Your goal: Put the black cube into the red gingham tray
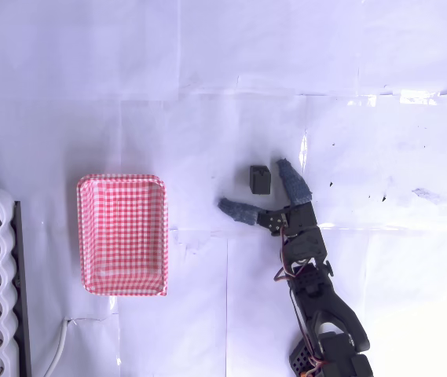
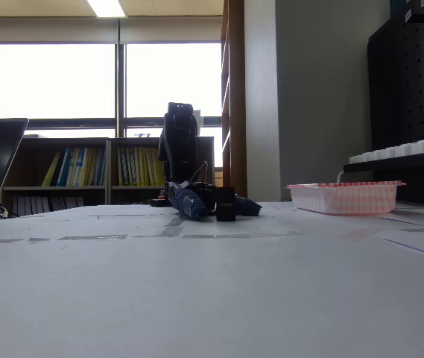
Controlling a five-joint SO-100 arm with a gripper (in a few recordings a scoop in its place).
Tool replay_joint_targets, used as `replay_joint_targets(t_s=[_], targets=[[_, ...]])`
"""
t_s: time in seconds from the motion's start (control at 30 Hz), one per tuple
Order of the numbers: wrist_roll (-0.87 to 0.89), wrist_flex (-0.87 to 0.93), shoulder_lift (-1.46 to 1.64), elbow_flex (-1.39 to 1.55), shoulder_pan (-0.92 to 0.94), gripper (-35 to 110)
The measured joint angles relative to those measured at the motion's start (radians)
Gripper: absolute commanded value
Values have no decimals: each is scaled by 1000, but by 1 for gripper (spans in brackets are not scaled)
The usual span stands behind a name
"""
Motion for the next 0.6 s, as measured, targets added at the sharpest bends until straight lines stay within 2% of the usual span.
replay_joint_targets(t_s=[0.6], targets=[[-40, 25, 12, 46, -6, 55]])
